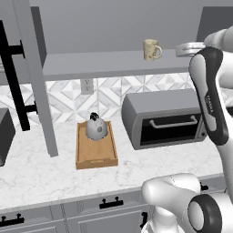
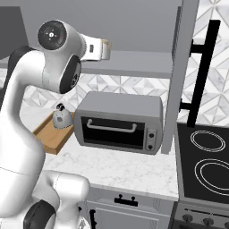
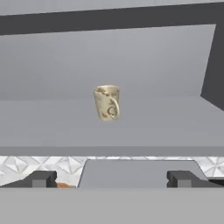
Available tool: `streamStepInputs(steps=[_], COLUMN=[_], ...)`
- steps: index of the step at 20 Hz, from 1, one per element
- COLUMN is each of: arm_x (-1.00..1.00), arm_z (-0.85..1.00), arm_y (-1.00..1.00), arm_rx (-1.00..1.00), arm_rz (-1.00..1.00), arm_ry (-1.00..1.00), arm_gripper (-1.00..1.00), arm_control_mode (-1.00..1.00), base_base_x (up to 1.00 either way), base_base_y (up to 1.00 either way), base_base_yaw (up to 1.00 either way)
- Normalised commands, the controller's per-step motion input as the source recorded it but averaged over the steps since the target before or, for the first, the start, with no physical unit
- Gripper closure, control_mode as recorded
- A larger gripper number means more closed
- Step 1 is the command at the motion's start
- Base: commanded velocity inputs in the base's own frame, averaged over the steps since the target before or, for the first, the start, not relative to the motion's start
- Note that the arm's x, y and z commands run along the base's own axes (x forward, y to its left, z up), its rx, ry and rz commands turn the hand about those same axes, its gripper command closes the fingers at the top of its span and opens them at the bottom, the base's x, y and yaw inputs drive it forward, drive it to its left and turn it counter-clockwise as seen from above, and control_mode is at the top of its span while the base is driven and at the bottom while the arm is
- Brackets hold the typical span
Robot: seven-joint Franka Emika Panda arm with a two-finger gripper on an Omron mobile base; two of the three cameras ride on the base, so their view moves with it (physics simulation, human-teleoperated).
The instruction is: Pick the kettle from the counter and place it on the tray. Then pick the mug from the cabinet and place it on the tray. Then close the cabinet doors.
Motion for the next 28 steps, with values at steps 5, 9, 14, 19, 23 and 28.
streamStepInputs(steps=[5,9,14,19,23,28], arm_x=[0.25,0.49,0.62,0.66,0.5,0.52], arm_z=[-0.27,-0.26,-0.19,-0.05,0.0,-0.02], arm_y=[-0.01,0.0,0.0,0.01,0.03,0.05], arm_rx=[0.01,0.0,0.0,0.0,0.0,0.0], arm_rz=[0.09,0.12,0.12,0.11,0.09,0.07], arm_ry=[0.06,0.0,0.0,0.0,0.02,0.02], arm_gripper=[-1.0,-1.0,-1.0,-1.0,-1.0,-1.0], arm_control_mode=[-1.0,-1.0,-1.0,-1.0,-1.0,-1.0], base_base_x=[0.0,0.0,0.0,0.0,0.0,0.0], base_base_y=[0.0,0.0,0.0,0.0,0.0,0.0], base_base_yaw=[0.0,0.0,0.0,0.0,0.0,0.0])
